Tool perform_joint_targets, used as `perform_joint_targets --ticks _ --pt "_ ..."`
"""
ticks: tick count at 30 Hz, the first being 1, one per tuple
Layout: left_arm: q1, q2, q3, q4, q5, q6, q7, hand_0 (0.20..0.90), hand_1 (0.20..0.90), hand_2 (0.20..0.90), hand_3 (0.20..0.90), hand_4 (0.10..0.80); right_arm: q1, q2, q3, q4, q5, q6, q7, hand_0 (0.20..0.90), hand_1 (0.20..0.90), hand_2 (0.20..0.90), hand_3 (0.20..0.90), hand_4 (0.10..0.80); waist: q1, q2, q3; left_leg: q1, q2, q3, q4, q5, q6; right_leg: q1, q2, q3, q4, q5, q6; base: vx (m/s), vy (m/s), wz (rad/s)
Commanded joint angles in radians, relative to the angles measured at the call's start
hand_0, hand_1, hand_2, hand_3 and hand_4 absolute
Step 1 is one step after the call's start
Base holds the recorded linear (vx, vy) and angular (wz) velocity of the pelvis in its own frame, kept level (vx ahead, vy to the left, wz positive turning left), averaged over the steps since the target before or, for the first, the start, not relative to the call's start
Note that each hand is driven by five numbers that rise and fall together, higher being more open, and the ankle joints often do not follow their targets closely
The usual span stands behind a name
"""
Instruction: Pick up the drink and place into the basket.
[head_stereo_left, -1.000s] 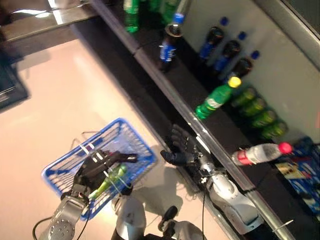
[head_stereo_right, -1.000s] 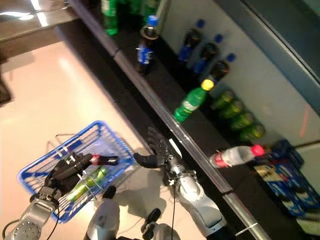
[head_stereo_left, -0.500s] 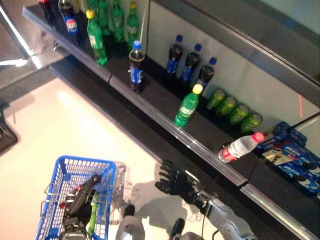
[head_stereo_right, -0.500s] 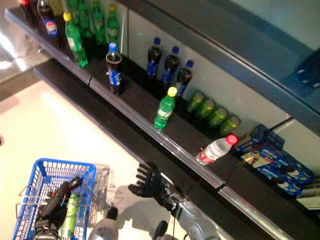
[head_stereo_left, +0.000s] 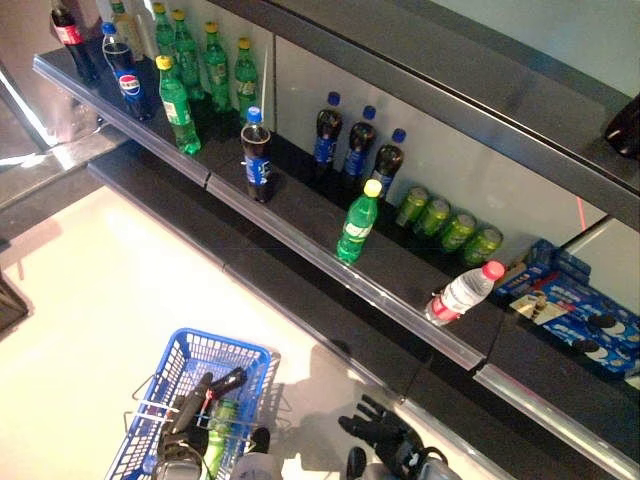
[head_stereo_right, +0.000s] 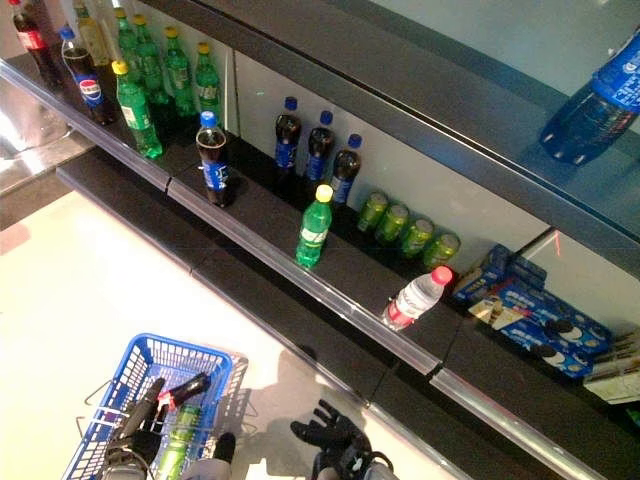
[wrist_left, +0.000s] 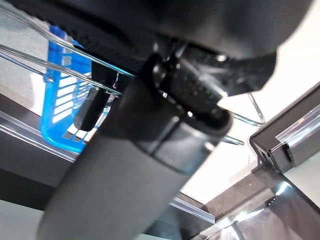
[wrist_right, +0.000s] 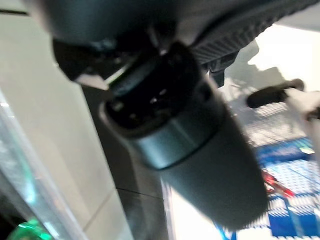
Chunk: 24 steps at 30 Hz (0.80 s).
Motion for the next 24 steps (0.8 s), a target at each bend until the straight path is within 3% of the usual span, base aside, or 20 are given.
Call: perform_joint_targets --ticks 1,2,4,5,7,9,10,12,13,14,16,18,20,22,23,24 --pt "-0.026 -0.003 0.038 -0.073 -0.017 -0.193 -0.062 0.3 0.3 0.3 0.2 0.1 0.004 -0.089 -0.037 0.086 -0.015 -0.04 0.011 0.9 0.9 0.9 0.9 0.8 0.02 0.111 -0.091 -0.029 -0.101 0.019 0.036 -0.044 0.072 -0.103 0.118 0.023 0.074 0.018 -0.062 -0.085 -0.026 0.45" --pt "-0.024 -0.014 0.045 -0.073 -0.02 -0.176 -0.073 0.3 0.3 0.3 0.2 0.1 -0.002 -0.095 -0.048 0.114 -0.03 -0.043 -0.006 0.9 0.9 0.9 0.9 0.8 0.024 0.113 -0.086 -0.042 -0.095 0.059 0.052 -0.045 0.064 -0.097 0.111 0.003 0.054 0.025 -0.064 -0.096 0.0 0.52" --pt "-0.029 -0.027 0.031 -0.071 0.015 -0.146 -0.069 0.3 0.3 0.3 0.2 0.1 0.005 -0.094 -0.079 0.119 0.021 -0.032 -0.039 0.9 0.9 0.9 0.9 0.8 0.008 0.107 -0.079 -0.058 -0.065 0.194 0.098 -0.049 0.036 -0.081 0.091 -0.061 0.031 0.038 -0.065 -0.067 0.081 0.81" --pt "-0.03 -0.035 0.021 -0.071 0.021 -0.135 -0.052 0.3 0.3 0.3 0.2 0.1 0.009 -0.096 -0.097 0.122 0.034 -0.03 -0.059 0.9 0.9 0.9 0.9 0.8 -0.001 0.102 -0.078 -0.063 -0.045 0.226 0.114 -0.048 0.021 -0.074 0.082 -0.076 0.027 0.043 -0.067 -0.009 0.182 1.6" --pt "-0.015 -0.054 0.014 -0.068 -0.005 -0.146 -0.039 0.3 0.3 0.3 0.2 0.1 0.011 -0.104 -0.116 0.135 0.024 -0.022 -0.06 0.9 0.9 0.9 0.9 0.8 -0.006 0.096 -0.082 -0.056 -0.025 0.2 0.103 -0.042 0.011 -0.073 0.075 -0.068 0.026 0.044 -0.069 0.049 0.284 1.29" --pt "0.001 -0.075 0.025 -0.058 -0.035 -0.163 -0.038 0.3 0.3 0.3 0.2 0.1 0.012 -0.111 -0.135 0.175 -0.012 -0.027 -0.044 0.9 0.9 0.9 0.9 0.8 -0.01 0.094 -0.088 -0.043 0.026 0.183 0.067 -0.015 -0.006 -0.075 0.068 -0.045 0.03 0.039 -0.069 0.083 0.386 -0.02" --pt "0.001 -0.081 0.031 -0.054 -0.041 -0.167 -0.043 0.3 0.3 0.3 0.2 0.1 0.015 -0.113 -0.15 0.202 -0.026 -0.039 -0.029 0.9 0.9 0.9 0.9 0.8 -0.012 0.093 -0.089 -0.041 0.062 0.196 0.049 0.004 -0.018 -0.074 0.062 -0.041 0.035 0.034 -0.068 0.061 0.326 -0.37" --pt "-0.003 -0.084 0.032 -0.05 -0.042 -0.169 -0.045 0.3 0.3 0.3 0.2 0.1 0.017 -0.113 -0.162 0.229 -0.035 -0.053 -0.017 0.9 0.9 0.9 0.9 0.8 -0.014 0.092 -0.089 -0.042 0.093 0.208 0.035 0.022 -0.028 -0.073 0.053 -0.041 0.041 0.03 -0.066 0.056 0.336 -0.19" --pt "-0.025 -0.081 0.031 -0.035 -0.03 -0.165 -0.047 0.3 0.3 0.3 0.2 0.1 0.016 -0.11 -0.182 0.276 -0.04 -0.079 -0.007 0.9 0.9 0.9 0.9 0.8 -0.018 0.089 -0.085 -0.046 0.132 0.227 0.039 0.03 -0.04 -0.073 0.027 -0.049 0.055 0.027 -0.054 0.095 0.581 0.02" --pt "-0.05 -0.08 0.031 -0.021 -0.004 -0.161 -0.048 0.3 0.3 0.3 0.2 0.1 0.008 -0.109 -0.191 0.309 -0.025 -0.09 -0.007 0.9 0.9 0.9 0.9 0.8 -0.026 0.091 -0.082 -0.037 0.147 0.251 0.049 0.02 -0.044 -0.077 0.0 -0.058 0.07 0.027 -0.038 0.1 0.647 0.11" --pt "-0.07 -0.075 0.022 -0.012 0.011 -0.159 -0.047 0.3 0.3 0.3 0.2 0.1 0.002 -0.105 -0.204 0.321 -0.019 -0.091 -0.007 0.9 0.9 0.9 0.9 0.8 -0.034 0.094 -0.078 -0.031 0.151 0.273 0.058 0.01 -0.047 -0.086 -0.029 -0.062 0.091 0.028 -0.02 0.076 0.459 0.27" --pt "-0.087 -0.073 0.008 -0.004 0.049 -0.154 -0.032 0.3 0.3 0.3 0.2 0.1 -0.005 -0.097 -0.217 0.334 -0.032 -0.104 -0.037 0.9 0.9 0.9 0.9 0.8 -0.039 0.094 -0.059 -0.058 0.106 0.277 0.17 -0.041 -0.04 -0.089 -0.085 -0.045 0.132 0.038 0.009 0.124 0.555 0.21" --pt "-0.089 -0.063 0.0 0.004 0.089 -0.159 -0.033 0.3 0.3 0.3 0.2 0.1 -0.004 -0.087 -0.225 0.332 -0.01 -0.097 -0.069 0.9 0.9 0.9 0.9 0.8 -0.034 0.09 -0.049 -0.07 0.066 0.281 0.225 -0.086 -0.007 -0.083 -0.129 -0.037 0.164 0.05 0.025 0.152 0.561 0.29" --pt "-0.08 -0.042 -0.023 -0.004 0.109 -0.17 -0.025 0.3 0.3 0.3 0.2 0.1 0.004 -0.079 -0.228 0.31 -0.016 -0.076 -0.084 0.9 0.9 0.9 0.9 0.8 -0.036 0.095 -0.045 -0.048 0.025 0.297 0.218 -0.108 0.033 -0.132 -0.175 -0.04 0.27 0.116 0.022 0.163 0.63 0.06" --pt "-0.066 -0.022 -0.043 -0.029 0.082 -0.17 -0.015 0.3 0.3 0.3 0.2 0.1 0.012 -0.077 -0.214 0.287 -0.032 -0.091 -0.1 0.9 0.9 0.9 0.9 0.8 -0.051 0.114 -0.041 -0.021 -0.007 0.306 0.202 -0.124 0.069 -0.187 -0.146 -0.008 0.41 0.111 0.005 0.123 0.543 0.0" --pt "-0.065 -0.021 -0.044 -0.031 0.08 -0.169 -0.015 0.3 0.3 0.3 0.2 0.1 0.012 -0.077 -0.213 0.285 -0.029 -0.092 -0.102 0.9 0.9 0.9 0.9 0.8 -0.051 0.115 -0.044 -0.023 -0.007 0.307 0.2 -0.123 0.07 -0.193 -0.141 -0.005 0.412 0.111 0.003 0.141 0.503 0.04"
